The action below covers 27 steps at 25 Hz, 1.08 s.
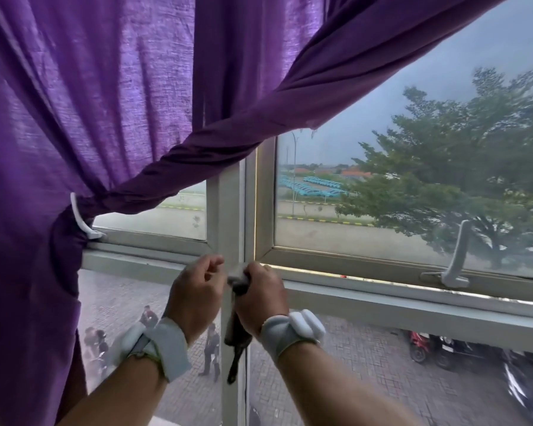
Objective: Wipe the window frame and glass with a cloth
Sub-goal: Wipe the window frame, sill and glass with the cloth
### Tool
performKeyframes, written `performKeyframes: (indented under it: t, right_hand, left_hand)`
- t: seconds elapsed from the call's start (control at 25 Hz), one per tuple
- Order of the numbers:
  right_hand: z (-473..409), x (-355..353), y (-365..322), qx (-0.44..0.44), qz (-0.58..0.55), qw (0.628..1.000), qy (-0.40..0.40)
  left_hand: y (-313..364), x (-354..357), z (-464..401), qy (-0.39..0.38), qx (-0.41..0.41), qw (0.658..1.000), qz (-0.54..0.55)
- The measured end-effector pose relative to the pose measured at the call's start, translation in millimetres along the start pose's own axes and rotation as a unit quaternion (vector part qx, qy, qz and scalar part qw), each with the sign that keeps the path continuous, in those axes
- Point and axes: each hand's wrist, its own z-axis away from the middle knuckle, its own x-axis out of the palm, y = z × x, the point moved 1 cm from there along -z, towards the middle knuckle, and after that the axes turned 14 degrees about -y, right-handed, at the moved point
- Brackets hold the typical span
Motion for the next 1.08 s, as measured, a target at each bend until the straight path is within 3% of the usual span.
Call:
performKeyframes:
  t: [0.2, 0.32, 0.48, 0.56, 0.72, 0.84, 1.08]
  right_hand:
    - [2.6, -29.5, -5.0, 0.049, -0.194, 0.979, -0.036]
    - [7.4, -31.9, -7.4, 0.059, -0.243, 0.964, -0.085]
    - [14.6, -46.5, -1.8, 0.064, -0.360, 0.913, -0.182]
    - [21.6, -56.4, -2.7, 0.058, -0.343, 0.913, -0.214]
    - [30.1, -78.6, 6.9, 0.056, -0.280, 0.937, -0.201]
    - [35.6, -96.6, 17.3, 0.066, -0.294, 0.937, -0.178]
    - [39.3, -137.0, 52.5, 0.071, -0.265, 0.954, -0.120]
  left_hand:
    - [7.0, 30.3, 24.7, -0.081, 0.044, 0.996, 0.018]
    - [16.4, 34.8, 22.2, -0.057, 0.070, 0.995, 0.043]
    - [11.4, 31.8, 11.5, 0.025, 0.034, 0.996, -0.075]
    - [3.7, 31.3, 6.1, 0.089, 0.006, 0.992, -0.087]
    - [-23.1, 26.9, -7.2, 0.210, -0.031, 0.967, -0.141]
    - [-28.9, 44.3, -12.6, 0.195, -0.036, 0.967, -0.161]
    - [-22.0, 86.3, -7.7, 0.167, 0.044, 0.970, -0.174]
